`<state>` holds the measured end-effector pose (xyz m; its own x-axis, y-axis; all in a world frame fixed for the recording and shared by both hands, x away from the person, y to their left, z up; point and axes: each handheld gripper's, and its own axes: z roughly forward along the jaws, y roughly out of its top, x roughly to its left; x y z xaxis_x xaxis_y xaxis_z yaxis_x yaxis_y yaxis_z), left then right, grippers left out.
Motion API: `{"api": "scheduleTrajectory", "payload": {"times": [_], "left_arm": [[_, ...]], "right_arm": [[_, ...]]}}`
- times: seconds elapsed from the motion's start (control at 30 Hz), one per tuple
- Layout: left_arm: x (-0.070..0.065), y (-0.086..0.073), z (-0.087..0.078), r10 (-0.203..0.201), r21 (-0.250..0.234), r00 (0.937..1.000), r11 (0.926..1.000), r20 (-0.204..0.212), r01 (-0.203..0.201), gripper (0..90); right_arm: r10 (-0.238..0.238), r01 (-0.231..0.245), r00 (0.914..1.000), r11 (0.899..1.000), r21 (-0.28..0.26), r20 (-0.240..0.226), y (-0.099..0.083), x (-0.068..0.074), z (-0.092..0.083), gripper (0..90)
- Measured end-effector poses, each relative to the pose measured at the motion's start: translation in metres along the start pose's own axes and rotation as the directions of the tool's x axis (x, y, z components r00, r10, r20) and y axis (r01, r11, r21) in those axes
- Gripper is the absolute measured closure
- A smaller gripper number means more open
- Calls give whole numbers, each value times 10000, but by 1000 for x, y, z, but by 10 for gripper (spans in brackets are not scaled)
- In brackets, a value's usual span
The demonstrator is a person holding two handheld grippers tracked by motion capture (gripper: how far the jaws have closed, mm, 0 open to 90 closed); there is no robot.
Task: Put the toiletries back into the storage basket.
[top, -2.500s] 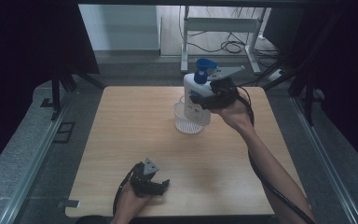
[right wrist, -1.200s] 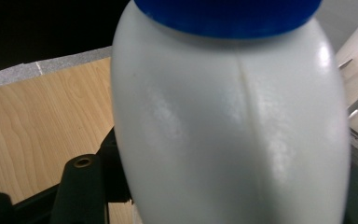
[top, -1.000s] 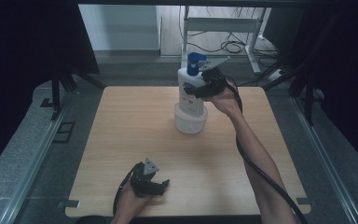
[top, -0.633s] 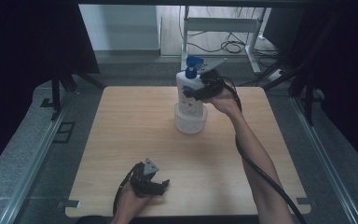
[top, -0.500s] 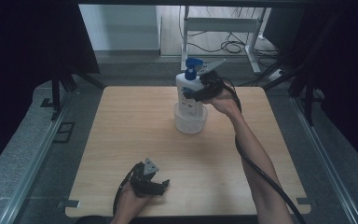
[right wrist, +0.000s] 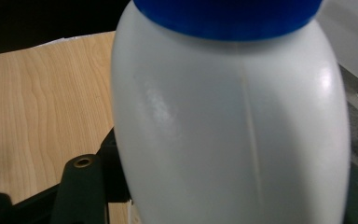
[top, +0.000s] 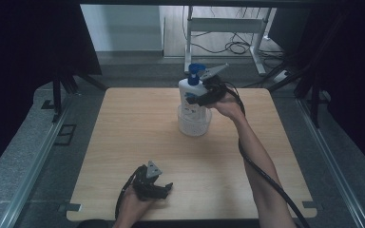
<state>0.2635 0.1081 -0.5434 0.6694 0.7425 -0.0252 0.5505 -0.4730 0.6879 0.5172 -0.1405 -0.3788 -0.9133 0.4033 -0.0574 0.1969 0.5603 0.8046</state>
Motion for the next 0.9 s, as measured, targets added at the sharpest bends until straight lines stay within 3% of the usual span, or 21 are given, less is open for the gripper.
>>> {"api": "scheduleTrajectory", "payload": {"times": [0.9], "left_arm": [[0,0,0,-10,19,10000,10000,10,10,124]], "right_arm": [[-73,77,9987,9999,70,-508,-29,-6,19,376]]}}
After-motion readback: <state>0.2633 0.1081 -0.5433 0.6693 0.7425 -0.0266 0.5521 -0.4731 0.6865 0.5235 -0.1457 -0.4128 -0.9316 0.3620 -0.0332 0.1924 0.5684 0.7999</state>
